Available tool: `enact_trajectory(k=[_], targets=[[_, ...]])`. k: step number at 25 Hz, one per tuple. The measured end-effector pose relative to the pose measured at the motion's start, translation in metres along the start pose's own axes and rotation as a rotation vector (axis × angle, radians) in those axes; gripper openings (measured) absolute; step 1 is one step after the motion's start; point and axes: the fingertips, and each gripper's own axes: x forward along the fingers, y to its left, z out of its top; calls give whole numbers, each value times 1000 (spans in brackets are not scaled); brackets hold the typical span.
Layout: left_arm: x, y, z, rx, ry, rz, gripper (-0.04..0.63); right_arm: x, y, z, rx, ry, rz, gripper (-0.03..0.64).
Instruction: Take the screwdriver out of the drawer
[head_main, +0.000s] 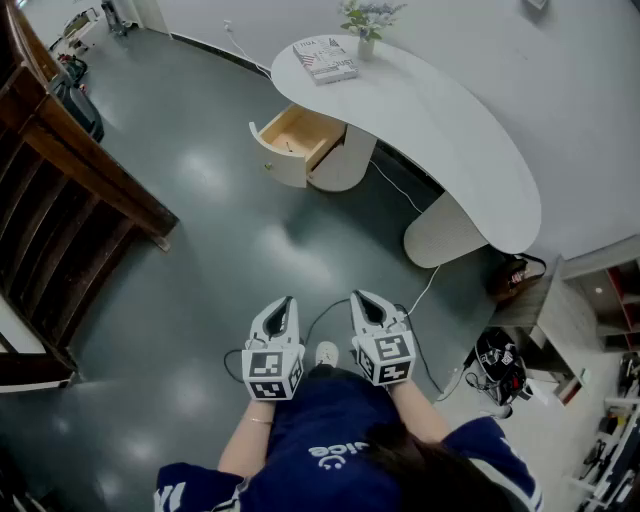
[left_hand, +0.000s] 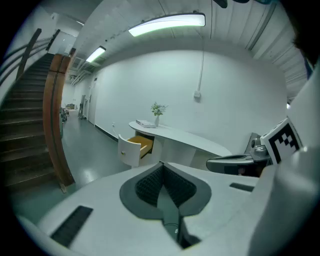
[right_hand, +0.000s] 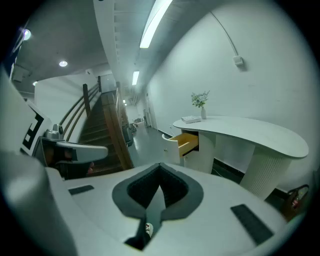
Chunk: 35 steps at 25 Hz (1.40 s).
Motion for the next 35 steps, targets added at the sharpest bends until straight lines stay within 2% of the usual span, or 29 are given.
enact_trajectory(k=[7,17,21,23,29,35], targets=[[10,29,12,27,-9,-30,5,23,17,21,-16,-29,-19,6],[50,93,49,73,-18,-143,5,86,33,60,19,-93,-90,8],[62,110,59,91,-12,-206,5,101,40,76,99,-157,-96,8],[67,115,60,89,-11,-221,5,104,39,75,115,-150,-117,8],[76,122,63,67,0,-233,5,109,29,62,83,-67,-178,8],[93,138,63,56,-7,-175,5,138,14,68,59,-59,-157,8]])
